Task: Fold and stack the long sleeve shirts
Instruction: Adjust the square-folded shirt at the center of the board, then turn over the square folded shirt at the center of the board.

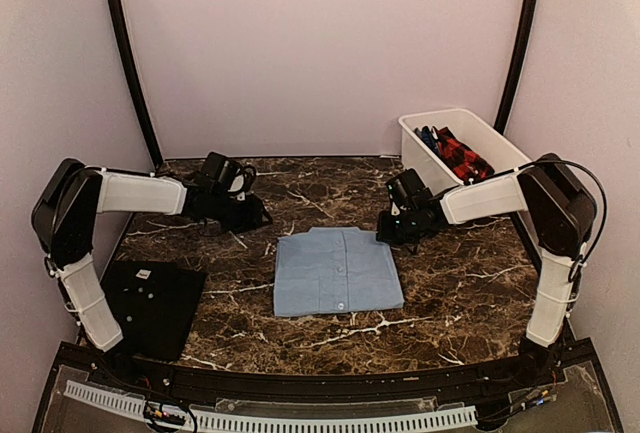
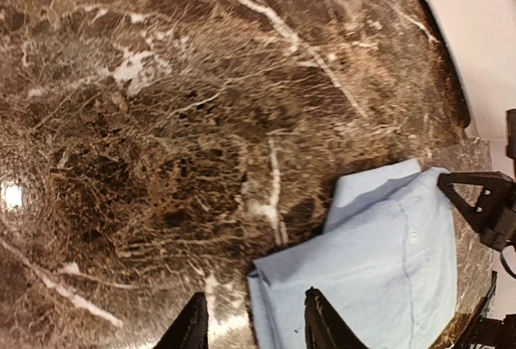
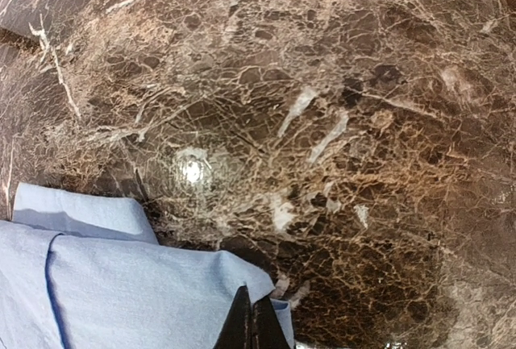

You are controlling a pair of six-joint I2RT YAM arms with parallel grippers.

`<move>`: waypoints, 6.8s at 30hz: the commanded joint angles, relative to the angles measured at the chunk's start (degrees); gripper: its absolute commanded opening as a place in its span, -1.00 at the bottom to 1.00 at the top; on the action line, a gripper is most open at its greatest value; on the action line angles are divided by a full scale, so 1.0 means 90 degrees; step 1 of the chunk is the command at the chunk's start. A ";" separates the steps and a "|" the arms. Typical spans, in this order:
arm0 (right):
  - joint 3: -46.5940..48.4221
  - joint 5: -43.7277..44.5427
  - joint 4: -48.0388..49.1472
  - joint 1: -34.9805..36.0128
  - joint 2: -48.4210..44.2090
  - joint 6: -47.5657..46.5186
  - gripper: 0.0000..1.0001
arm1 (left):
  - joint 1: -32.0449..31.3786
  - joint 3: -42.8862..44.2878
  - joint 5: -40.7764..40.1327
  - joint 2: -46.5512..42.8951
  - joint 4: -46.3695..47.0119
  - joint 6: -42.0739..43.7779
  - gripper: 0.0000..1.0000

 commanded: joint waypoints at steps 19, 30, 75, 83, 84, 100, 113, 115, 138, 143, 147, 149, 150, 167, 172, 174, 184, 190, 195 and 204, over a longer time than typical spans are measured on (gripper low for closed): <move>0.0297 0.0033 -0.0160 -0.0175 0.0143 -0.0143 -1.00 | -0.1626 -0.1841 0.0324 -0.0648 0.0729 -0.0876 -0.74; 0.0694 0.0314 -0.0994 -0.0188 -0.0319 -0.0612 -0.30 | -0.1619 -0.1709 0.0031 -0.0547 0.0172 -0.0675 -0.77; -0.1433 0.1288 -0.1651 0.3114 -0.2263 0.1328 0.04 | -0.1049 -0.1902 0.0069 -0.0906 -0.0188 -0.0595 -0.81; -0.1885 0.0990 -0.1439 0.2975 -0.1969 0.1262 -0.38 | -0.0952 -0.1730 0.0147 -0.0975 -0.0277 -0.0557 -0.82; -0.1959 0.0974 -0.1428 0.2998 -0.1956 0.1301 -0.39 | -0.0927 -0.1723 0.0161 -0.0995 -0.0280 -0.0565 -0.82; -0.2344 0.0896 -0.1353 0.3152 -0.2555 0.1571 -0.31 | -0.0682 -0.1631 0.0945 -0.1196 -0.0018 -0.0933 -0.20; -0.2168 0.1245 -0.1774 0.3099 -0.3462 0.1433 -0.16 | -0.0856 -0.1294 0.0448 -0.0545 -0.0348 -0.0797 -0.06; -0.2175 0.1272 -0.1801 0.3086 -0.3542 0.1434 -0.16 | -0.0928 -0.1205 0.0223 -0.0417 -0.0461 -0.0803 -0.12; -0.1917 0.1220 -0.1506 0.2471 -0.3333 0.0999 -0.15 | -0.1191 -0.0998 0.0788 -0.0262 0.0155 -0.1214 -1.00; -0.1899 0.1191 -0.1441 0.2335 -0.3307 0.0915 -0.15 | -0.1036 -0.0964 0.0795 -0.0749 -0.0249 -0.0931 -1.00; -0.1904 0.1162 -0.1381 0.2281 -0.3228 0.0871 -0.15 | -0.0811 -0.1016 0.1017 -0.1053 -0.0567 -0.0662 -1.00; -0.1874 0.1144 -0.1332 0.2215 -0.3159 0.0852 -0.15 | -0.0721 -0.1055 0.1095 -0.1172 -0.0671 -0.0553 -1.00; -0.1841 0.1142 -0.1300 0.2178 -0.3108 0.0826 -0.15 | -0.0662 -0.1060 0.1114 -0.1236 -0.0758 -0.0479 -1.00; -0.0353 0.1671 -0.1476 0.1908 -0.1006 0.0162 -0.56 | -0.0119 -0.0748 0.1902 -0.1835 -0.1734 0.0326 -1.00; 0.0148 0.1747 -0.1613 0.1911 -0.0421 0.0039 -0.63 | -0.0098 -0.0722 0.2010 -0.1974 -0.1841 0.0375 -1.00; 0.0249 0.1616 -0.1600 0.1933 -0.0261 -0.0001 -0.64 | -0.0080 -0.0670 0.2017 -0.2076 -0.1894 0.0380 -1.00; 0.0765 0.0821 -0.1222 0.2253 0.0495 0.0160 -0.66 | -0.0045 0.0054 0.2400 -0.2469 -0.2110 0.0320 -1.00; 0.1246 -0.0756 0.0318 0.2367 0.1110 0.0670 -0.66 | -0.0111 0.0454 0.3112 -0.2387 -0.1151 -0.0632 -1.00; 0.2333 -0.1873 0.1626 0.2540 0.2073 0.1393 -0.66 | -0.0489 0.0584 0.3344 -0.2066 0.0450 -0.1740 -1.00; 0.1732 -0.2628 0.3403 0.2229 0.2255 0.2217 -0.58 | -0.0896 0.0226 0.3362 -0.1509 0.1735 -0.2404 -1.00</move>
